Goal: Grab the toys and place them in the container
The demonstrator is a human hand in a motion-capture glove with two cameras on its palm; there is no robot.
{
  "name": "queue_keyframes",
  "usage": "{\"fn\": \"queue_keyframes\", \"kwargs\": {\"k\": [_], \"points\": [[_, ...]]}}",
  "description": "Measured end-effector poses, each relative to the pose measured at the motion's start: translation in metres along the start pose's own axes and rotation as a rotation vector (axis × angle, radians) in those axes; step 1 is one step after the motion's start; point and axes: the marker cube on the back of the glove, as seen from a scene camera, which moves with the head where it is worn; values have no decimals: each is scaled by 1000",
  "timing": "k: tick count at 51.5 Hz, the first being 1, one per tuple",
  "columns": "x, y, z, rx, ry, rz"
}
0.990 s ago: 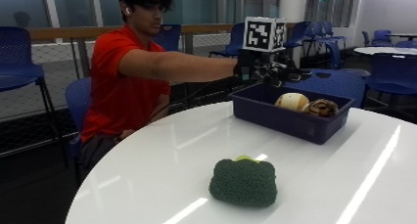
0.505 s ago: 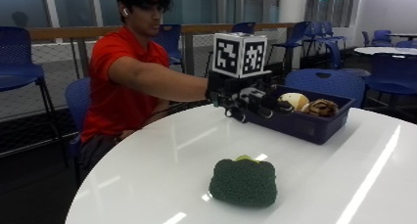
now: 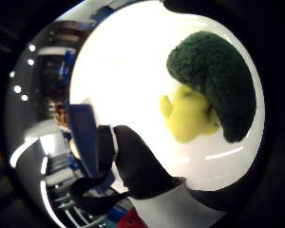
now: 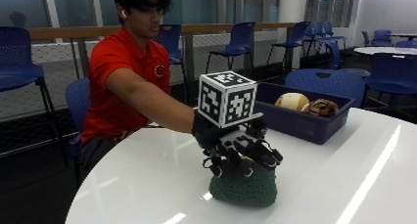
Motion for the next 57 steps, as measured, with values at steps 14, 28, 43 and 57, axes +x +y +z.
{"fn": "queue_keyframes", "kwargs": {"k": [14,28,43,57], "points": [[4,-14,23,-27,11,2],[-5,-24,39,-38,35,-36],[-15,-19,54,-130,28,-71],[-18,-13,53,-224,60,-78]]}}
